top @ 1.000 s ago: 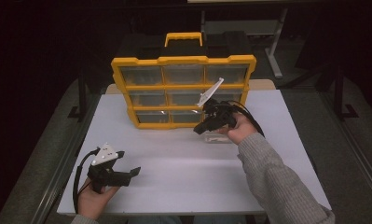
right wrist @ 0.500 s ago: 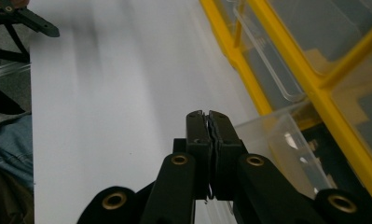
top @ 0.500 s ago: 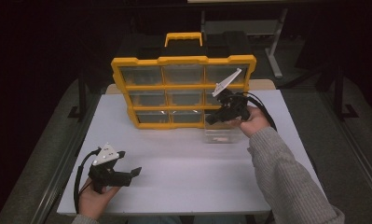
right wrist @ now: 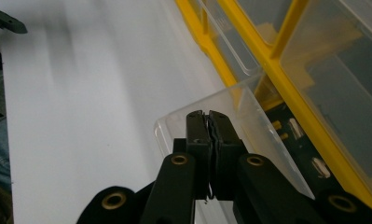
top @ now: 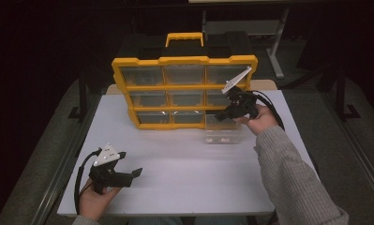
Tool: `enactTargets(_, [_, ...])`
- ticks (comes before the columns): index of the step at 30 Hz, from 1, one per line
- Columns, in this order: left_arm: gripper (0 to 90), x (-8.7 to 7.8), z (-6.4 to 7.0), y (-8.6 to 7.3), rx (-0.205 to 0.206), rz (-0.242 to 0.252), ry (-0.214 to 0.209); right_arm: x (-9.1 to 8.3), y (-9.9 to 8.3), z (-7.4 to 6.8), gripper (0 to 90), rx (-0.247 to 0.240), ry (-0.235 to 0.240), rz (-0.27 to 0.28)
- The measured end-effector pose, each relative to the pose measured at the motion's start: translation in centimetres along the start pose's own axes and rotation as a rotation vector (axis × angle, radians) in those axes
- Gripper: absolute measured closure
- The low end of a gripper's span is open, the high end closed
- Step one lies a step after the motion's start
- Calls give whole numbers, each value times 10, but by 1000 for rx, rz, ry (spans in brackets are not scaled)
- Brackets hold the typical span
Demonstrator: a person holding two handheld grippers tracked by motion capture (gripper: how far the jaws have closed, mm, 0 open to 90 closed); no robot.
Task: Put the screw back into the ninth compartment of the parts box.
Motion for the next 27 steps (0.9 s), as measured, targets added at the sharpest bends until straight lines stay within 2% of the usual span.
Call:
enactTargets(18, [147, 1, 0, 0, 12, -2, -2, 14, -15, 10, 865, 36, -21, -28])
enactTargets(23, [147, 1, -1, -1, 2, -6, -3, 19, -19, 12, 856, 43, -29, -33])
enactTargets(27, [147, 2, 0, 0, 5, -6, -3, 19, -20, 13, 834, 43, -27, -14])
Point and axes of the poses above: each handheld gripper's, and its own axes: x roughly forward along the jaws, y roughly out of its top, z roughly to its right, the point moved 5 cm from there along x, roughly forward along the jaws, and after that the axes turned 15 degrees about -y, right-handed, at the moved point
